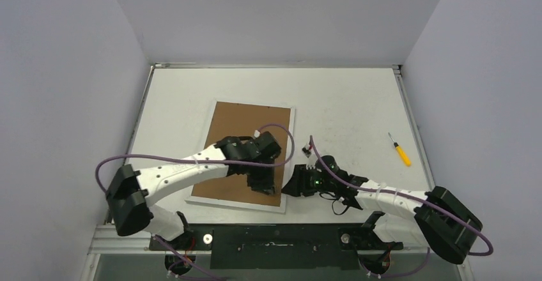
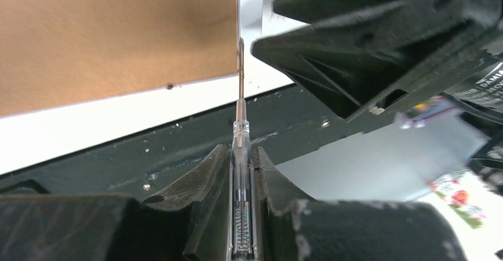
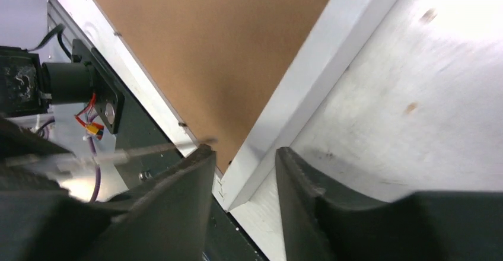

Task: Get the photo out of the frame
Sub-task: Release the photo frame item from the photo frame, then adjust the photo frame at the center of the board.

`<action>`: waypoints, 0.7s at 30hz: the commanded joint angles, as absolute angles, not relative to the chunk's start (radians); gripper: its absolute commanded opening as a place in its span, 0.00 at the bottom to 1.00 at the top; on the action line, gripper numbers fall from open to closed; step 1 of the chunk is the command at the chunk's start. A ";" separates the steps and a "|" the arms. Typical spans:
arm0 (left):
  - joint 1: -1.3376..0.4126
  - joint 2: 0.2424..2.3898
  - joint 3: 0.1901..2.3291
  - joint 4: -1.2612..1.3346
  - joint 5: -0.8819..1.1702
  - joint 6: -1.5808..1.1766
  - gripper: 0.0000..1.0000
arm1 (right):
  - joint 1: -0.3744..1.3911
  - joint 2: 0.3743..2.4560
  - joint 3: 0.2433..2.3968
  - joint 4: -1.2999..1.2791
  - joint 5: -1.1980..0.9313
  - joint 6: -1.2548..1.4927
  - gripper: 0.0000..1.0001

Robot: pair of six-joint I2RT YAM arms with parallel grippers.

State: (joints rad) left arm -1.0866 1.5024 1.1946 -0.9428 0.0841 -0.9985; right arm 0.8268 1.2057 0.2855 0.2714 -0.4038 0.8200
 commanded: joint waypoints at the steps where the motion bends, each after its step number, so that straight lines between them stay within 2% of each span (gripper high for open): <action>1: -0.935 1.234 1.145 -0.859 0.086 -0.942 0.00 | 0.722 1.062 0.432 0.079 -0.345 0.645 0.49; 5: -0.801 1.028 1.088 -0.869 0.098 -0.888 0.00 | 0.623 1.060 0.600 -0.059 -0.272 0.491 0.59; 8: -0.701 0.936 1.042 -0.871 0.135 -0.847 0.00 | 0.607 1.161 0.729 -0.055 -0.207 0.375 0.79; 9: -0.671 0.911 1.024 -0.867 0.154 -0.840 0.00 | 0.604 1.233 0.780 -0.061 -0.210 0.289 0.81; 12: -0.606 0.860 0.950 -0.839 0.176 -0.835 0.00 | 0.584 1.428 0.988 -0.160 -0.177 0.132 0.83; 14: -0.572 0.833 0.894 -0.833 0.160 -0.829 0.00 | 0.540 1.575 1.164 -0.217 -0.236 0.039 0.83; 21: -0.468 0.770 0.795 -0.812 0.218 -0.822 0.00 | 0.448 1.933 1.472 -0.241 -0.327 -0.216 0.84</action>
State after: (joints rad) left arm -0.5140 0.8143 0.8055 -0.8673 0.1493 -0.8486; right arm 0.4923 1.8114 1.3434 -0.1905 -0.2779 -0.0181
